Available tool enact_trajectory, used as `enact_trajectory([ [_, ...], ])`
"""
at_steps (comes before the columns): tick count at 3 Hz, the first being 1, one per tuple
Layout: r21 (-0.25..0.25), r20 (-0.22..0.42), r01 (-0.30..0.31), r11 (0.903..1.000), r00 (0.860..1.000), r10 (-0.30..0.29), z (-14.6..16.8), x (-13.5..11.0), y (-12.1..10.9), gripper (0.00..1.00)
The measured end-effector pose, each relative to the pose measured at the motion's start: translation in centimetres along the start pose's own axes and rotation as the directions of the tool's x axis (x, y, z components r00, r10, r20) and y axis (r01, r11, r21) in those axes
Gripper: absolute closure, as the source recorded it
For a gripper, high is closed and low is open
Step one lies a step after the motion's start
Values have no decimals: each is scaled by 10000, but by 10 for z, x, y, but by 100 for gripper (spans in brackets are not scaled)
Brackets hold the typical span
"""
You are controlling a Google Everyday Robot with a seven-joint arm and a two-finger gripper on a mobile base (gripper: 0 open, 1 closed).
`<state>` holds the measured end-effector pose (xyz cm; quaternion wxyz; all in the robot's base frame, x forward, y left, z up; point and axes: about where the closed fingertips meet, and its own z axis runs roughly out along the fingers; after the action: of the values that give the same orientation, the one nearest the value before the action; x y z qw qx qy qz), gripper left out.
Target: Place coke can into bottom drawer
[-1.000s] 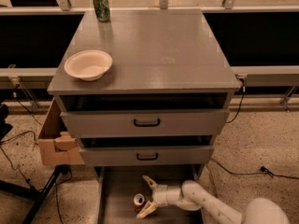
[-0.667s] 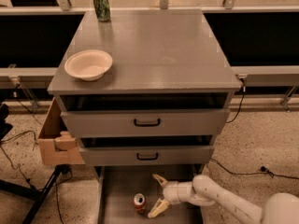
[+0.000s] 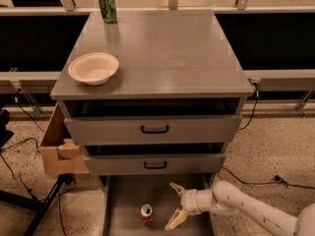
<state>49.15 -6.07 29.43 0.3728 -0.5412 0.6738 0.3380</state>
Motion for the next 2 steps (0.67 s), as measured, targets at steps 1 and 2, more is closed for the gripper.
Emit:
enact_trajectory([
  [1, -267, -167, 138, 9995, 9998, -142, -1, -3, -2, 0],
  [2, -723, -1154, 635, 9954, 9907, -715, -53, -17, 4, 0],
])
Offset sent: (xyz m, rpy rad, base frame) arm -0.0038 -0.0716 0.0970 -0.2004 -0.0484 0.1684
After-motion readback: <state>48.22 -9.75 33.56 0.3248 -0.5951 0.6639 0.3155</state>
